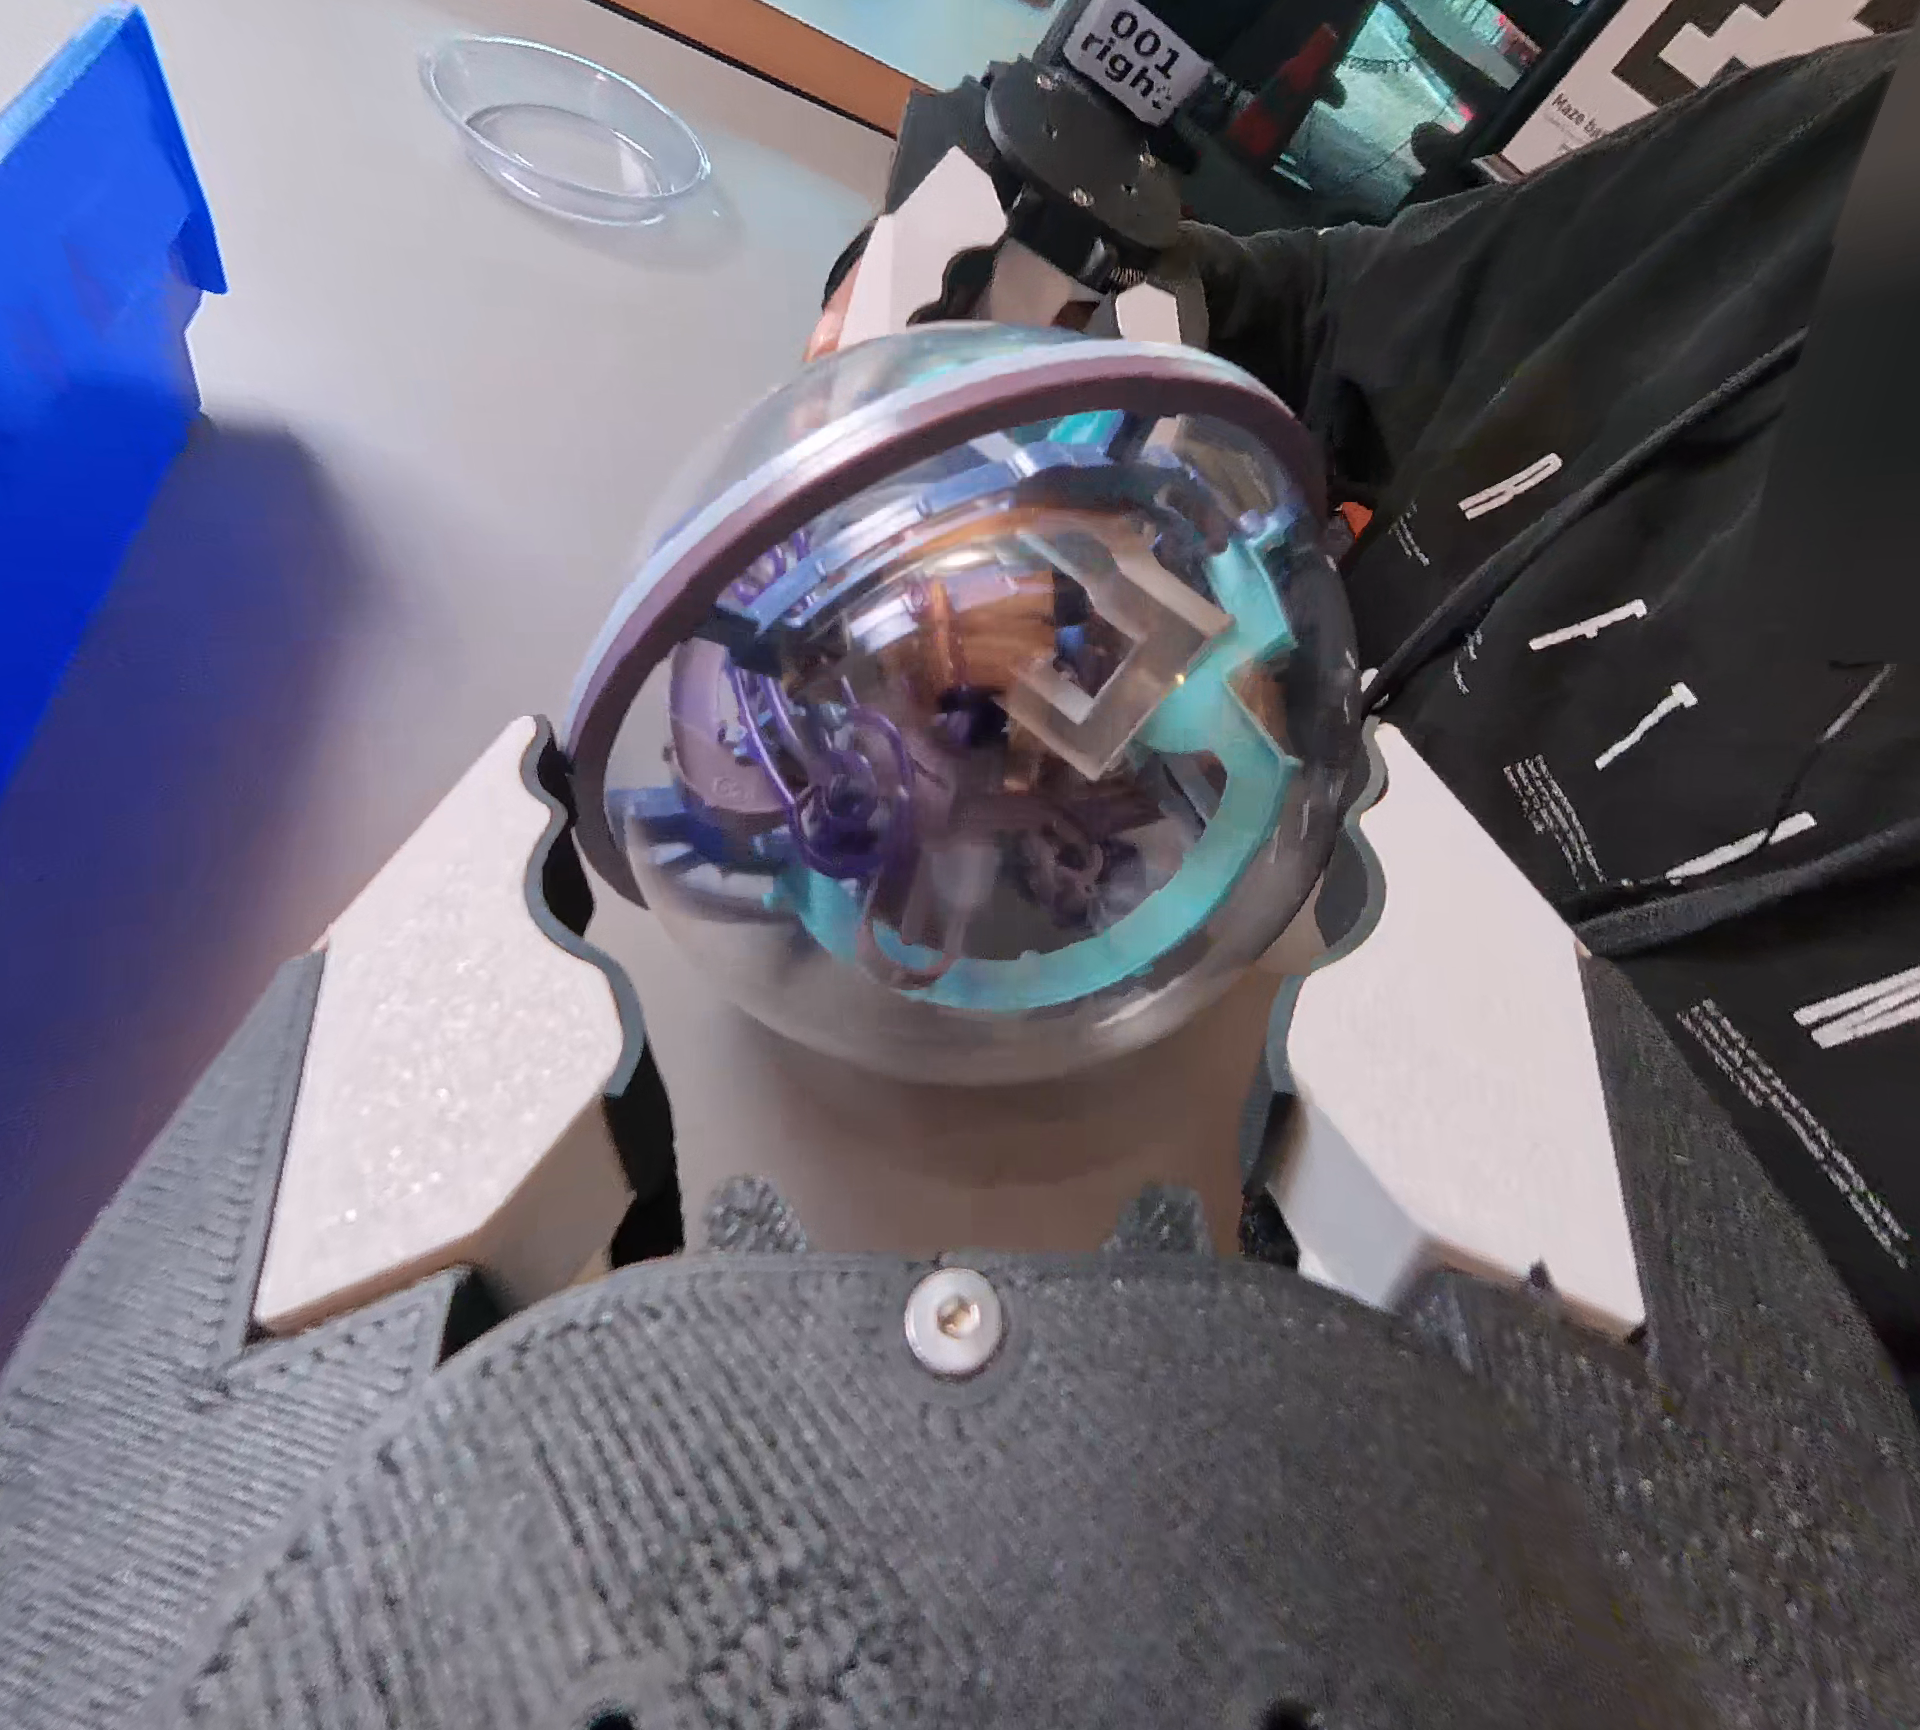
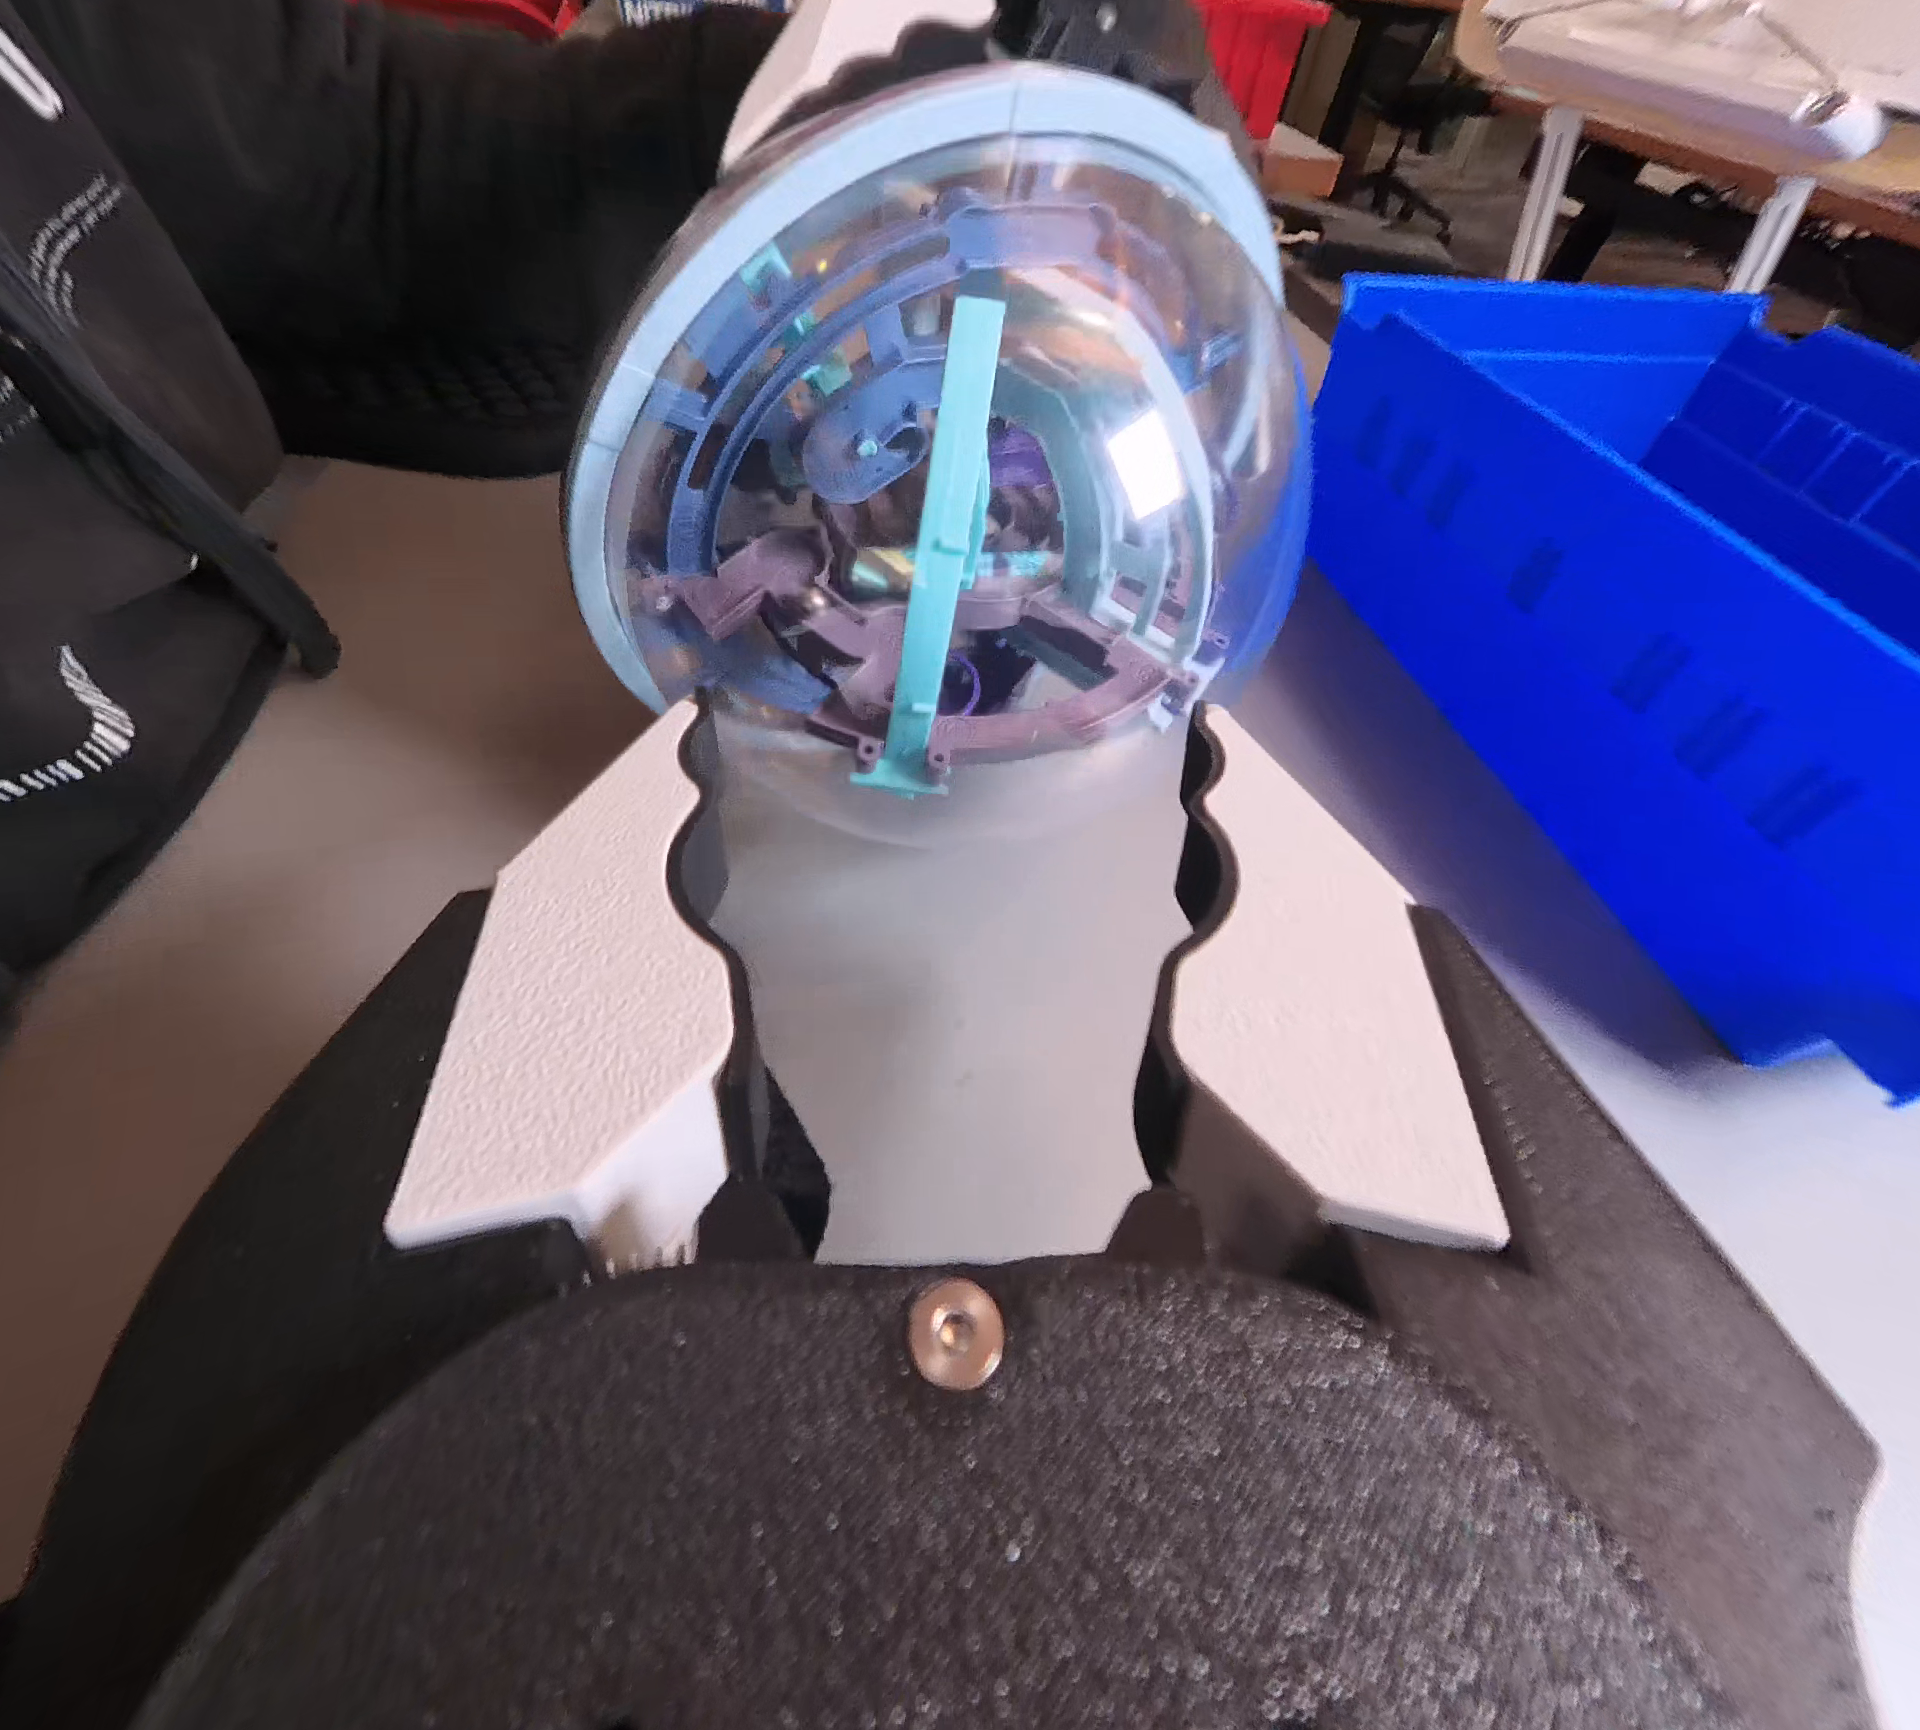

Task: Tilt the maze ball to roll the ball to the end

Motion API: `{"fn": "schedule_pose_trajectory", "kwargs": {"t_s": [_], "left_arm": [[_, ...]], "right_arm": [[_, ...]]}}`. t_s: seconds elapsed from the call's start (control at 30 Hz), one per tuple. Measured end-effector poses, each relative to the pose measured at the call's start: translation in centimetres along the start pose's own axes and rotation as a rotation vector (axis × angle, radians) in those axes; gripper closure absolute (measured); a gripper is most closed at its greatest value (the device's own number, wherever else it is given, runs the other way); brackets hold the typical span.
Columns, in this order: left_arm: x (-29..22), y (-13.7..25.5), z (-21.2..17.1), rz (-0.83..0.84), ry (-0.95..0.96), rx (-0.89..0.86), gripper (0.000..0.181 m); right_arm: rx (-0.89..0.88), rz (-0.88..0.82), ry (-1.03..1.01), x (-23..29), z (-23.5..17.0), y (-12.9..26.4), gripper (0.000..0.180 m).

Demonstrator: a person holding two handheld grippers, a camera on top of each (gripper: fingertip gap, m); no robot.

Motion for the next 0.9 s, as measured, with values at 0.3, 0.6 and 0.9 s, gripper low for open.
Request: {"fn": "schedule_pose_trajectory", "kwargs": {"t_s": [0.3, 0.6, 0.9], "left_arm": [[-0.2, -0.4, 0.2, -0.085, -0.04, -0.024, 0.039], [0.9, 0.1, -0.4, -0.174, -0.002, -0.119, 0.039], [1.3, 0.5, -0.8, -0.208, 0.007, -0.18, 0.04]], "right_arm": [[0.005, 0.016, 0.018, 1.0, -0.1, -0.7, 0.098], [-0.022, -0.014, 0.029, 1.0, 0.3, -0.8, 0.102], [-0.035, -0.024, 0.028, 1.0, 0.7, -1.1, 0.102]]}}
Point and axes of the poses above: each gripper's, where its closed fingertips meet, y back along the fingers, z out of its top, x = y × z across the jaws, the point moved 7 cm from there along y, back along the fingers, and after that the axes turned 1 degree about x, right-handed, at the moved point
